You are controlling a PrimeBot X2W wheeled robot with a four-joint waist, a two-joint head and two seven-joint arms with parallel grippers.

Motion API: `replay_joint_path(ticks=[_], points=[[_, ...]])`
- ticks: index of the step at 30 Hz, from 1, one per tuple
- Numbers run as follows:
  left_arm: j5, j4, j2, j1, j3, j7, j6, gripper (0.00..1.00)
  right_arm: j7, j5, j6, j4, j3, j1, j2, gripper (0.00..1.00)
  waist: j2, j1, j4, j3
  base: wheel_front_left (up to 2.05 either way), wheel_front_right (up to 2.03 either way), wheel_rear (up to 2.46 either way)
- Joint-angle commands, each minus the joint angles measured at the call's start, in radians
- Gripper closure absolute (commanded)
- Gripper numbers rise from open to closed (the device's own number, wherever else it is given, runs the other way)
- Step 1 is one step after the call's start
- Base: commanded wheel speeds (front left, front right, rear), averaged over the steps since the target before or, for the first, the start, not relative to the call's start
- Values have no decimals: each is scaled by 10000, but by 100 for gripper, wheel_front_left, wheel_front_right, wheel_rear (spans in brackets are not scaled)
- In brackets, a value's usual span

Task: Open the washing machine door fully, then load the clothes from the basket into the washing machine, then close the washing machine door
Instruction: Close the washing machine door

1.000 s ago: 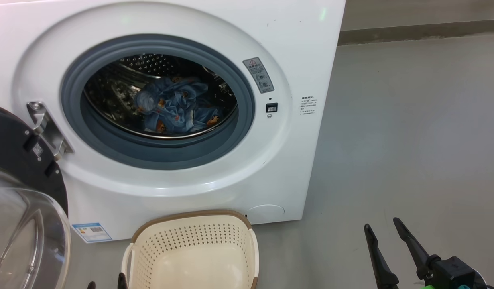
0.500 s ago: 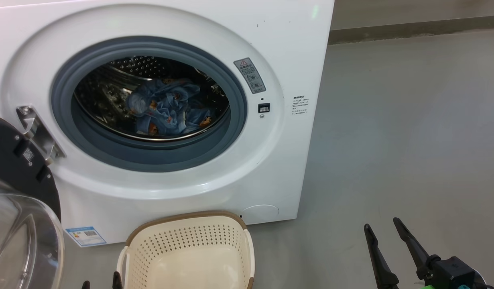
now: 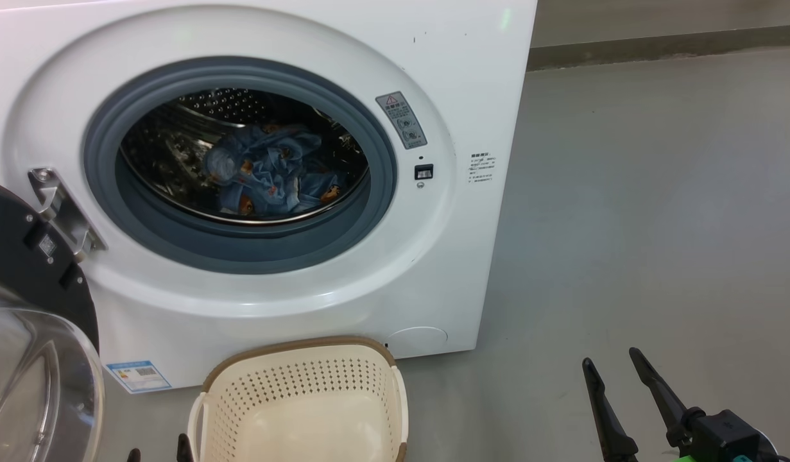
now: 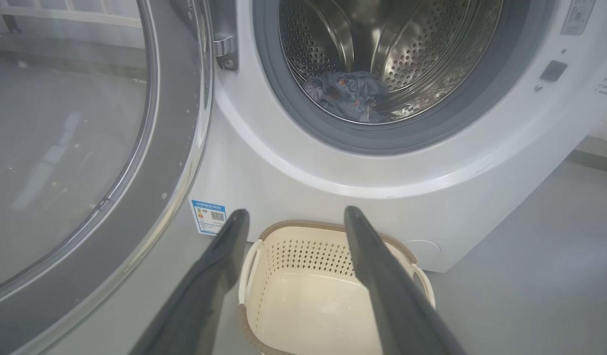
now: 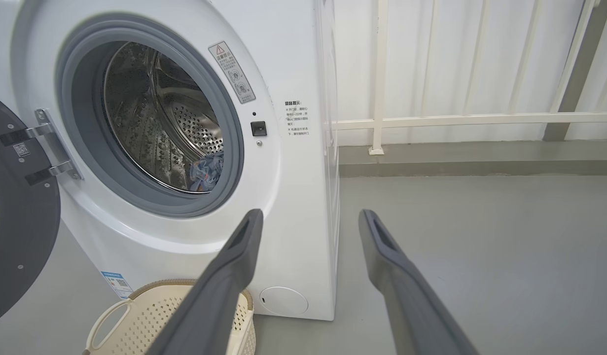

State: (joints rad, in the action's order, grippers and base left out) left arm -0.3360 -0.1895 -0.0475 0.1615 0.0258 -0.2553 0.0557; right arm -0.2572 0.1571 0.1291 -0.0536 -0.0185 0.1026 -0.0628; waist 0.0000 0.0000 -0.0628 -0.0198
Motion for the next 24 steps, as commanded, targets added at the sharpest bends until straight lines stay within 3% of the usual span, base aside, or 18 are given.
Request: replay_joint_path(ticks=[1,24], points=[[129,210,-34,-299,-336,-65,26,0,-46,-69,16,279,-217,-205,-65,0,0,0,3,0,-35,35,0],[200,141,-29,-336,-254,-65,92,0,-46,-78,16,323,-206,-201,-55,0,0,0,35,112,-128,128,0]])
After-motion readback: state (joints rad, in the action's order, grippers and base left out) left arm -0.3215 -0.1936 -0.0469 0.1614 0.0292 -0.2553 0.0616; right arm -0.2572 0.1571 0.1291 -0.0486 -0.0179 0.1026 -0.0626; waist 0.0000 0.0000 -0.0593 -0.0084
